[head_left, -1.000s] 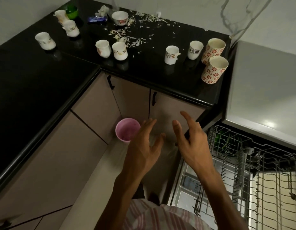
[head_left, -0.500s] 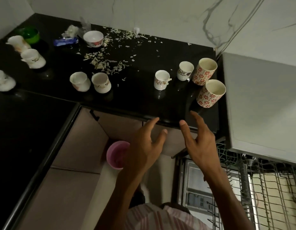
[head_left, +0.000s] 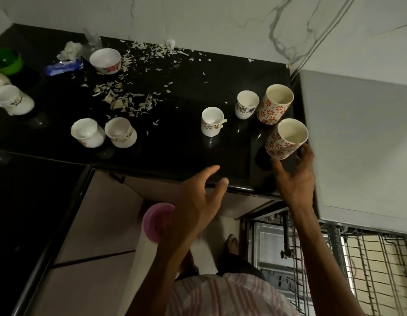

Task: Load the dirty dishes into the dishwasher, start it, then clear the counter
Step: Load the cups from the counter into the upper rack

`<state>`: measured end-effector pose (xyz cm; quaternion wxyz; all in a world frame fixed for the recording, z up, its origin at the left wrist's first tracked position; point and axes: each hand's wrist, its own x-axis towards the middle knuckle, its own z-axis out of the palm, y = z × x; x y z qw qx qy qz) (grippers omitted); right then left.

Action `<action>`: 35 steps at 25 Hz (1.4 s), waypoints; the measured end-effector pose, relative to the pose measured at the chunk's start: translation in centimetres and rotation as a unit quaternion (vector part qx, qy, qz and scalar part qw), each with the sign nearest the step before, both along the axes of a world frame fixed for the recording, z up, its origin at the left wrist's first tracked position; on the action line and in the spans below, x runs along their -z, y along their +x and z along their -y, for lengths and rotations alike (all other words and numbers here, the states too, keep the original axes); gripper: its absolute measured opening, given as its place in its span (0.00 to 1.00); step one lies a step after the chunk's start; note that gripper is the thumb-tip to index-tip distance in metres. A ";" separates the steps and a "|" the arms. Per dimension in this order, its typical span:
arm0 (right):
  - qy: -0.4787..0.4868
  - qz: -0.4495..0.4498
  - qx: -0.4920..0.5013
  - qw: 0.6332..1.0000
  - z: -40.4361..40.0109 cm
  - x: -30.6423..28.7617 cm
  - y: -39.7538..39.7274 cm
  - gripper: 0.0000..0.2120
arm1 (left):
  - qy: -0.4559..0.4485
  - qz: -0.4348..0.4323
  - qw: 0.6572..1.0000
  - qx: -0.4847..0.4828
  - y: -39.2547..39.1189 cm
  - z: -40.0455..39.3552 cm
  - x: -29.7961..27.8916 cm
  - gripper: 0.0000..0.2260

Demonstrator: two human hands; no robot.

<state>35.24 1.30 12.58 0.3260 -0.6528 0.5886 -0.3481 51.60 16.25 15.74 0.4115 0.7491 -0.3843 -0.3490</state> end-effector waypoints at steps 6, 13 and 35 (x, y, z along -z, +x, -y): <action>0.019 0.020 -0.008 1.000 6.2 2.4 0.0 0.45 | -0.006 0.025 1.000 -0.011 -1.4 4.7 0.5 0.20; 0.029 0.043 -0.056 0.997 9.9 2.8 -0.6 0.42 | -0.001 -0.002 0.999 -0.033 -3.5 9.4 1.7 0.20; 0.265 0.230 0.069 0.934 1.2 -3.4 0.3 0.32 | 0.040 -0.116 0.961 0.248 -1.2 12.9 2.9 0.43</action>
